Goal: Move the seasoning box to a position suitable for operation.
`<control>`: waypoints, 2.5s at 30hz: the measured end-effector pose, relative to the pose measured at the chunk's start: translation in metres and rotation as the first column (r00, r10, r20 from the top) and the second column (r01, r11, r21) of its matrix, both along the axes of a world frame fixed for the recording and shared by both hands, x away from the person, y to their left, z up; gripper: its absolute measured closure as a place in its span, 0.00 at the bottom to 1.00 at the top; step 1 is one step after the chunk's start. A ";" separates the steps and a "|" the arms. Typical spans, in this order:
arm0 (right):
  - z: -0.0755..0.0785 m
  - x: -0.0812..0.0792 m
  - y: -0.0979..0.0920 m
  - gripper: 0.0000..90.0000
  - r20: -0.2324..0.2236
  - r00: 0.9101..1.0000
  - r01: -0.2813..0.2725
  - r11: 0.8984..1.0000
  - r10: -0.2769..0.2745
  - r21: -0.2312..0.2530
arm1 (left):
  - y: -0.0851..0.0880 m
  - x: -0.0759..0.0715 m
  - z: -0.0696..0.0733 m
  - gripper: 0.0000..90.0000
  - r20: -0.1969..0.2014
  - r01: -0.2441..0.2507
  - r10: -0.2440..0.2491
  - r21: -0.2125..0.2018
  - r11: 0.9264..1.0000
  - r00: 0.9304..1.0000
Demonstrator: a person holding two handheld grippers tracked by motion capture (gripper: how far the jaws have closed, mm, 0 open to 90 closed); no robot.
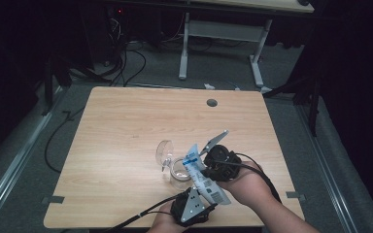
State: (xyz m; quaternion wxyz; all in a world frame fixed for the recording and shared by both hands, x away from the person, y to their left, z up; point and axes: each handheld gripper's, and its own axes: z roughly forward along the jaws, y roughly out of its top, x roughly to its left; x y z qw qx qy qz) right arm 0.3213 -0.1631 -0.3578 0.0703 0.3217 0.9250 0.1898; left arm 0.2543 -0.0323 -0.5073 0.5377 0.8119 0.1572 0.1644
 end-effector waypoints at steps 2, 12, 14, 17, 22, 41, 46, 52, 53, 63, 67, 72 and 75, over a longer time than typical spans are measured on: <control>0.001 0.000 0.001 0.99 0.004 1.000 -0.004 1.000 0.004 -0.003 | 0.001 0.000 0.001 0.55 -0.006 -0.004 0.004 -0.008 1.000 1.000; 0.006 0.005 0.005 1.00 0.016 1.000 -0.013 1.000 0.013 -0.009 | 0.006 -0.001 0.008 0.56 -0.031 -0.021 0.020 -0.050 0.999 0.999; 0.006 0.006 0.005 1.00 0.016 1.000 -0.016 1.000 0.016 -0.006 | 0.007 -0.002 0.008 0.56 -0.033 -0.024 0.022 -0.053 0.998 0.999; 0.006 0.007 0.007 1.00 0.019 1.000 -0.022 1.000 0.022 -0.012 | 0.009 -0.003 0.009 0.57 -0.030 -0.026 0.024 -0.060 0.998 0.999; 0.005 0.009 0.009 1.00 0.018 1.000 -0.022 1.000 0.022 -0.015 | 0.012 -0.004 0.010 0.57 -0.034 -0.029 0.027 -0.071 0.997 0.999; 0.007 0.013 0.011 1.00 0.020 0.999 -0.031 0.999 0.032 -0.032 | 0.014 -0.005 0.014 0.57 -0.021 -0.030 0.029 -0.084 0.996 0.999; 0.006 0.014 0.011 1.00 0.011 1.000 -0.027 0.999 0.028 -0.026 | 0.013 -0.005 0.013 0.57 -0.019 -0.032 0.031 -0.079 0.996 0.999; 0.005 0.014 0.010 1.00 0.001 1.000 -0.011 1.000 0.011 -0.015 | 0.013 -0.006 0.013 0.58 -0.010 -0.036 0.035 -0.074 0.997 0.999; 0.005 0.014 0.010 1.00 0.000 1.000 -0.008 1.000 0.008 -0.014 | 0.013 -0.007 0.013 0.58 -0.008 -0.036 0.036 -0.072 0.997 0.999; 0.005 0.017 0.012 0.99 -0.028 0.999 0.041 0.999 -0.041 -0.007 | 0.012 -0.005 0.013 0.58 -0.009 -0.040 0.040 -0.069 0.997 0.999; 0.005 0.018 0.014 0.99 -0.035 0.998 0.042 0.999 -0.043 -0.023 | 0.012 -0.006 0.013 0.58 -0.006 -0.042 0.041 -0.069 0.997 0.999; 0.006 0.018 0.014 0.99 -0.042 0.999 0.023 0.999 -0.024 -0.027 | 0.012 -0.007 0.013 0.58 -0.002 -0.040 0.040 -0.072 0.997 0.999; 0.007 0.019 0.013 0.99 -0.046 0.999 0.016 1.000 -0.017 -0.023 | 0.012 -0.007 0.013 0.58 -0.002 -0.040 0.040 -0.073 0.997 0.999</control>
